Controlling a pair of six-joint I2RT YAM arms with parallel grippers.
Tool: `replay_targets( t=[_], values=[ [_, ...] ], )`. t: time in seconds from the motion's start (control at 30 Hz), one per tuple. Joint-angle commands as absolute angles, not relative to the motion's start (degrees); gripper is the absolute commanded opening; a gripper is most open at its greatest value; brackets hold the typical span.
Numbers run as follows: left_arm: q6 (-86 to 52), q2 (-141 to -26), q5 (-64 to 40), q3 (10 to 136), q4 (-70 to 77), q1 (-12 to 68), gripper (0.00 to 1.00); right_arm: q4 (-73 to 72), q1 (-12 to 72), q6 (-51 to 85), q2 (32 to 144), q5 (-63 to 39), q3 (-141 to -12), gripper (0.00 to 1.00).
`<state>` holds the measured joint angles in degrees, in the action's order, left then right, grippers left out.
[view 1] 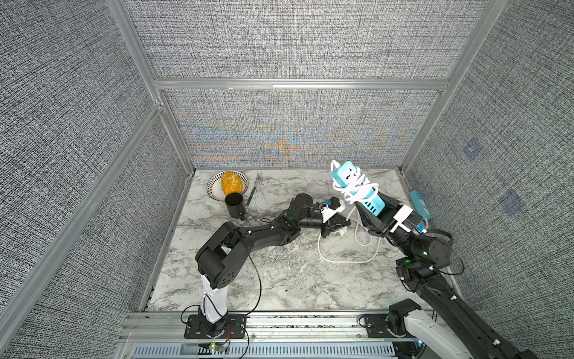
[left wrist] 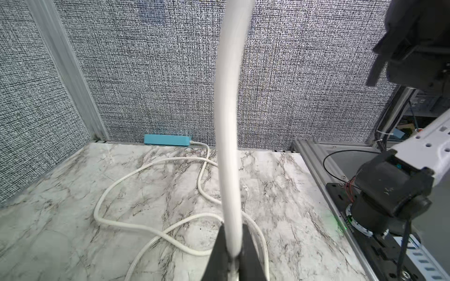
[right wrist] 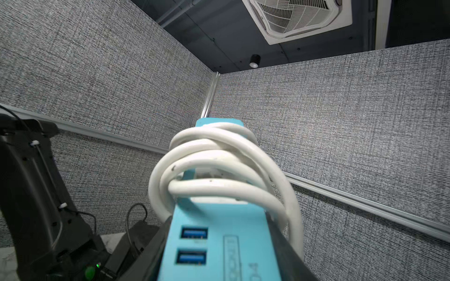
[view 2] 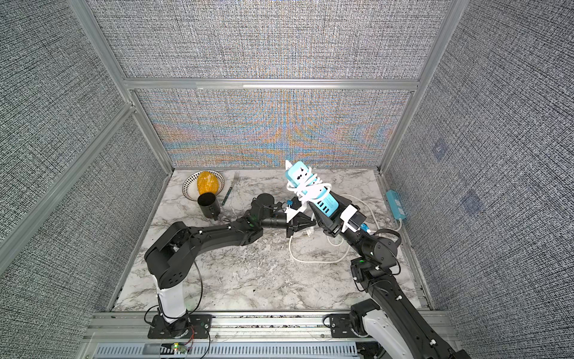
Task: Wrap the cord around the power strip
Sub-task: Place the power strip at the center of the board.
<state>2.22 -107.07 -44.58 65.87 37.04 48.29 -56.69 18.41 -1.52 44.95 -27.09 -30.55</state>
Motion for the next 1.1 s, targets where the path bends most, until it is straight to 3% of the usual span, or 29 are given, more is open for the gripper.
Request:
replay_targets(
  t=[0.0,0.23,0.37,0.7,0.87,0.93,1.07],
  values=[
    [4.6,-104.5,-42.5,64.3,35.5,48.6,0.00,-55.2,18.4,-5.4,45.4,-22.6,-31.9,0.00],
    [23.4,-90.8,-26.5,64.2,3.3,50.4,0.00,-34.3,17.9,-12.9,48.0,-3.6,-37.8,0.00],
    [32.2,-83.1,-14.4,65.9,-10.8,50.7,0.00,-23.4,16.8,-15.6,51.4,-2.2,-41.3,0.00],
    [57.7,-81.4,7.5,79.6,-27.2,50.5,0.00,-11.7,16.9,-16.2,56.5,-15.8,-41.9,0.00],
    [65.3,-85.8,3.9,89.1,-32.2,49.6,0.00,-3.1,20.5,-19.3,62.0,-27.8,-44.0,0.00],
    [67.4,-87.4,2.2,92.0,-33.0,48.6,0.00,-3.9,22.0,-18.6,62.5,-30.2,-43.2,0.00],
    [69.9,-89.2,-4.9,96.2,-35.0,45.2,0.00,-6.7,23.9,-21.1,62.5,-44.7,-40.2,0.00]
  ],
)
